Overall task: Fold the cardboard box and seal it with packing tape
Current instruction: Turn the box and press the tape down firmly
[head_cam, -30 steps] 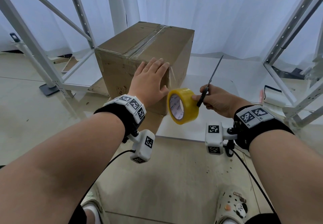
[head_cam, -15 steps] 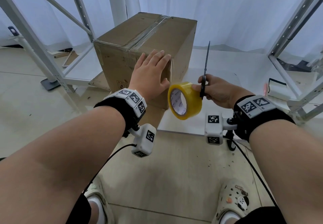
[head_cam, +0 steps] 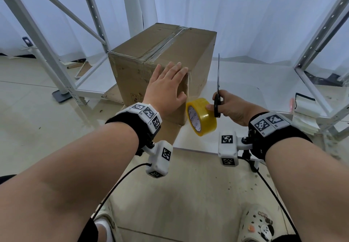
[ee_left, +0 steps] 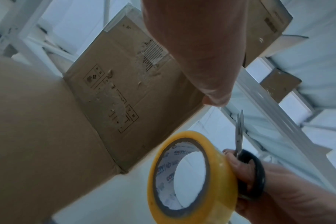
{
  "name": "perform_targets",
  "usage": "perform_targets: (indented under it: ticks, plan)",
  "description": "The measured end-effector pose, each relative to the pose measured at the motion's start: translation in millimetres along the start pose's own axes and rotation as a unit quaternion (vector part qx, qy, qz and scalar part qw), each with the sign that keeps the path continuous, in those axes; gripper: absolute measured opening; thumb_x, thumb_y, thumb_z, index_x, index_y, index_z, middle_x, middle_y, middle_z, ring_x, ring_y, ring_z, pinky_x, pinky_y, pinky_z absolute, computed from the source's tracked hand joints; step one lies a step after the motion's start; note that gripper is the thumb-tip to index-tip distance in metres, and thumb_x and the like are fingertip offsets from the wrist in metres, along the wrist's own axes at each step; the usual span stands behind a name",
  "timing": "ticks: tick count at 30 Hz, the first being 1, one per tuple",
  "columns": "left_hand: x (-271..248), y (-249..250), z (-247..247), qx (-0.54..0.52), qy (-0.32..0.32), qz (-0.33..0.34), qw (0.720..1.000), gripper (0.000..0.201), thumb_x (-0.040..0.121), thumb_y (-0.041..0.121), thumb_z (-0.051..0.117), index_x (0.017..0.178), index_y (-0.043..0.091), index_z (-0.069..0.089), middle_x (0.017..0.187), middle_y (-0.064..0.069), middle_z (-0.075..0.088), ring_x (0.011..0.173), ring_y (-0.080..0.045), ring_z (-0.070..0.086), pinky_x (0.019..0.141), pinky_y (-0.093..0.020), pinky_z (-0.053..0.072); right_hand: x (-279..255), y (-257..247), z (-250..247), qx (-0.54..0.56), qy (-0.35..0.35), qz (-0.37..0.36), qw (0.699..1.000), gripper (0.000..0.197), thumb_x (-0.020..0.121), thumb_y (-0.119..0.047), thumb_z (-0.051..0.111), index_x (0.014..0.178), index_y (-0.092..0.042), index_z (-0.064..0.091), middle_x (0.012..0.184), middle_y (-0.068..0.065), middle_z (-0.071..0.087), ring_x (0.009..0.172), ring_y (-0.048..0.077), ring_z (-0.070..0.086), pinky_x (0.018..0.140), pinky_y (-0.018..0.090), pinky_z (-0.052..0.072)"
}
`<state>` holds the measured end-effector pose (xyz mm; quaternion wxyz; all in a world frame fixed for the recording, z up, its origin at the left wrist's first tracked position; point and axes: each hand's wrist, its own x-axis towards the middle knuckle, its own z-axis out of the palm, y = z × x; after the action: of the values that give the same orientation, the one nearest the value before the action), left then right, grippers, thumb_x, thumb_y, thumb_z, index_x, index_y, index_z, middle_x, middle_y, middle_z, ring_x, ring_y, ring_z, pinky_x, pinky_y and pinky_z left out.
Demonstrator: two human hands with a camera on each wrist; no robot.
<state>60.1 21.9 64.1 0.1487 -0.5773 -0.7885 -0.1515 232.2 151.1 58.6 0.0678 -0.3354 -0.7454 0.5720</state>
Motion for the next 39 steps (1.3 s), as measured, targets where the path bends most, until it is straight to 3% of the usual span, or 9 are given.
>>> perform_targets:
  ticks: [2,4,6,9,16,21,26,34,39]
  plan:
    - [-8.7,3.1,0.0,-0.06,0.045,-0.031,0.997,0.061,0.089,0.036,0.051,0.144,0.019,0.029,0.151,-0.001,0.028,0.141,-0.018,0.021,0.119,-0.039,0.007,-0.2,2.8,1.2,0.012,-0.002,-0.003,1.0,0.034,0.089,-0.011,0.064,0.114,-0.014,0.042,0.085,-0.001,0.051,0.073,0.011,0.048,0.057,0.018,0.038]
    - [-22.5,11.2,2.4,-0.192,0.095,-0.117,0.97,0.052,0.088,0.034,0.057,0.131,0.015,0.037,0.129,-0.007,0.041,0.118,-0.02,0.041,0.108,-0.038,0.032,-0.1,6.7,1.8,0.019,-0.001,0.001,1.0,0.035,0.089,-0.015,0.065,0.116,-0.014,0.043,0.086,0.002,0.053,0.072,0.014,0.048,0.062,0.024,0.033]
    - [-35.6,25.1,5.4,-0.371,0.008,-0.228,0.9,0.05,0.089,0.037,0.06,0.128,0.018,0.034,0.113,-0.008,0.049,0.097,-0.022,0.054,0.089,-0.038,0.048,-0.8,10.9,2.2,0.009,0.006,0.009,1.0,0.037,0.088,-0.018,0.066,0.117,-0.014,0.045,0.086,0.003,0.053,0.07,0.015,0.048,0.062,0.026,0.031]
    - [-41.4,42.4,17.9,-0.533,-0.152,-0.31,0.772,0.06,0.09,0.042,0.058,0.137,0.021,0.026,0.11,-0.016,0.059,0.089,-0.029,0.067,0.079,-0.037,0.057,-3.9,13.2,6.6,0.001,0.019,0.012,1.0,0.038,0.089,-0.018,0.066,0.12,-0.013,0.046,0.085,0.003,0.053,0.068,0.015,0.048,0.059,0.025,0.031]
    - [-21.0,59.2,32.6,-0.67,-0.076,-0.421,0.607,0.034,0.092,0.015,0.059,0.122,0.009,0.045,0.098,-0.014,0.059,0.077,-0.025,0.063,0.066,-0.035,0.056,-13.7,8.3,3.8,-0.049,0.062,-0.047,0.996,0.035,0.088,-0.017,0.067,0.121,-0.011,0.057,0.08,0.007,0.06,0.062,0.012,0.054,0.051,0.011,0.041]
    - [-17.9,65.2,44.8,-0.669,-0.043,-0.446,0.593,0.015,0.093,0.017,0.057,0.107,0.02,0.05,0.1,-0.011,0.059,0.079,-0.023,0.06,0.073,-0.036,0.054,-25.4,0.6,-45.5,-0.225,0.065,-0.022,0.972,0.041,0.085,-0.033,0.07,0.122,-0.021,0.061,0.075,-0.004,0.055,0.074,0.012,0.05,0.063,0.018,0.037]
    - [-13.1,68.5,46.8,-0.641,-0.026,-0.465,0.61,0.008,0.094,0.027,0.055,0.086,0.029,0.054,0.11,-0.011,0.06,0.107,-0.032,0.057,0.095,-0.049,0.048,-30.4,-22.8,-71.3,-0.426,-0.058,0.101,0.897,0.06,0.078,-0.058,0.066,0.13,-0.035,0.047,0.113,-0.004,0.053,0.109,0.018,0.048,0.102,0.034,0.034]
    - [-12.6,57.0,49.1,-0.643,-0.016,-0.467,0.606,0.011,0.094,0.023,0.054,0.084,0.025,0.058,0.092,-0.007,0.059,0.088,-0.025,0.054,0.079,-0.04,0.048,-23.5,-29.3,-81.4,-0.401,-0.051,0.08,0.911,0.055,0.078,-0.05,0.07,0.129,-0.039,0.052,0.114,-0.007,0.054,0.12,0.017,0.047,0.109,0.037,0.03]
    - [-10.4,53.4,50.0,-0.635,-0.003,-0.469,0.615,0.01,0.092,0.025,0.058,0.081,0.024,0.059,0.089,-0.007,0.06,0.092,-0.028,0.058,0.09,-0.048,0.05,-25.3,-13.3,-79.5,-0.365,-0.023,0.07,0.928,0.056,0.078,-0.044,0.074,0.129,-0.035,0.054,0.126,0.0,0.059,0.117,0.019,0.052,0.106,0.034,0.036]
